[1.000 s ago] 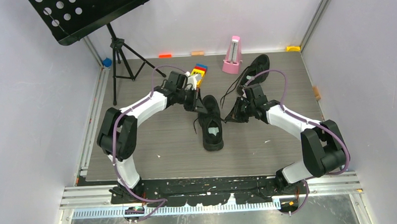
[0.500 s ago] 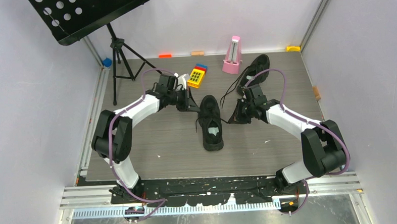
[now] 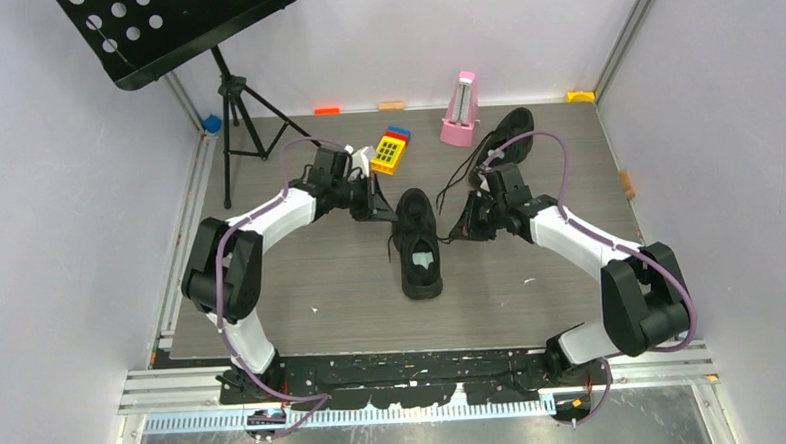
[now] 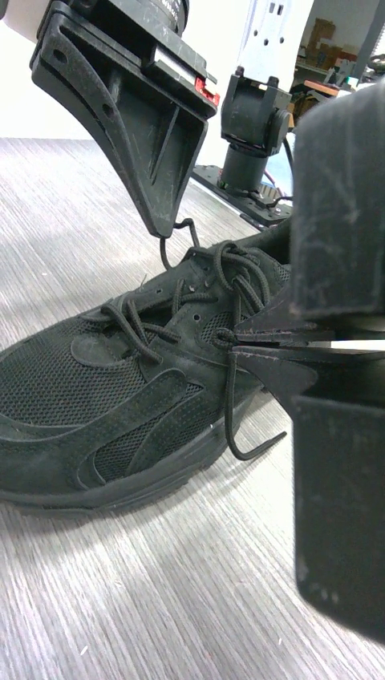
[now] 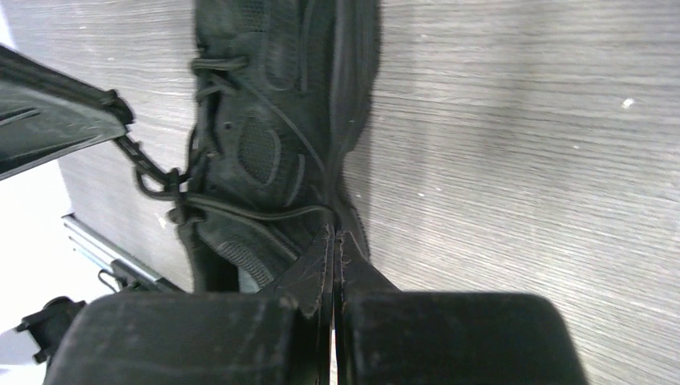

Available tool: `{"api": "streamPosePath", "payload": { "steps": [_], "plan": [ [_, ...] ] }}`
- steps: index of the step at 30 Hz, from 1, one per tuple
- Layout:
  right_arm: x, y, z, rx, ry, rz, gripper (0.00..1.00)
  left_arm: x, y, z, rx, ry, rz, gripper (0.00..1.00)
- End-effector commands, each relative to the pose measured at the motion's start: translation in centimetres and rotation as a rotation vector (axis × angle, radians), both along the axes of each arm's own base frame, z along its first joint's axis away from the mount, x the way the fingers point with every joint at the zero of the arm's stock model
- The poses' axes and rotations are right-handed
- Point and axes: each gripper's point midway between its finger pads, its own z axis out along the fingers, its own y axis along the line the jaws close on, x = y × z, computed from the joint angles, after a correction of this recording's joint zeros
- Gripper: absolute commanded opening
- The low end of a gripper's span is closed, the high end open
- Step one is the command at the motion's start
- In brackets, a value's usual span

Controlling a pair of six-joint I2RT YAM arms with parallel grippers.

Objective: Tie the shoes

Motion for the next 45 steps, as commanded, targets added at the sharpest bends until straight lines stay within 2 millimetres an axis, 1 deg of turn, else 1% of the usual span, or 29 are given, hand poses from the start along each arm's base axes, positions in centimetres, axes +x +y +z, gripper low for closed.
{"api": "streamPosePath", "payload": {
  "steps": [1,7,10,12,17,23,28,30,34,36,38,42,44,45],
  "plan": [
    [1.4,2.2,5.2,0.124,-0.162,0.08,0.0,0.8,-0.9,4.7,-0.086,-0.11,-0.016,0.0],
    [1.5,2.7,7.1,0.171,-0.218,0.098,0.0,0.8,-1.1,5.6,-0.099,-0.125,-0.022,0.0],
    [1.4,2.7,8.0,0.185,-0.249,0.1,0.0,0.7,-1.1,6.2,-0.107,-0.137,-0.025,0.05],
    [1.2,2.7,8.4,0.191,-0.267,0.101,0.0,0.7,-1.2,6.7,-0.111,-0.147,-0.029,0.06],
    [1.1,3.0,9.2,0.226,-0.301,0.106,0.0,1.0,-2.0,7.0,-0.123,-0.146,-0.047,0.01],
    [0.5,3.8,9.6,0.271,-0.285,0.153,0.0,1.2,-3.1,7.1,-0.122,-0.15,-0.063,0.0],
    [-0.7,3.8,9.2,0.289,-0.256,0.168,0.0,1.4,-3.3,7.2,-0.122,-0.152,-0.064,0.0],
    [-1.2,3.5,8.5,0.28,-0.226,0.154,0.0,1.4,-3.5,7.2,-0.124,-0.15,-0.068,0.0],
    [-1.9,2.3,6.6,0.204,-0.18,0.125,0.05,1.2,-3.7,7.1,-0.124,-0.149,-0.077,0.0],
    [-2.1,2.0,6.1,0.186,-0.169,0.121,0.1,1.1,-3.8,7.1,-0.126,-0.146,-0.081,0.0],
    [-2.3,1.7,5.9,0.166,-0.16,0.117,0.14,1.0,-3.9,7.0,-0.126,-0.145,-0.087,0.0],
    [-2.8,1.4,5.4,0.146,-0.132,0.126,0.15,1.0,-4.1,6.9,-0.125,-0.142,-0.094,0.0],
    [-3.0,1.6,5.4,0.151,-0.123,0.133,0.2,0.9,-4.2,6.8,-0.124,-0.137,-0.1,0.0],
    [-3.0,1.5,5.3,0.149,-0.122,0.131,0.24,1.0,-4.2,6.8,-0.124,-0.137,-0.101,0.0]
  ]
}}
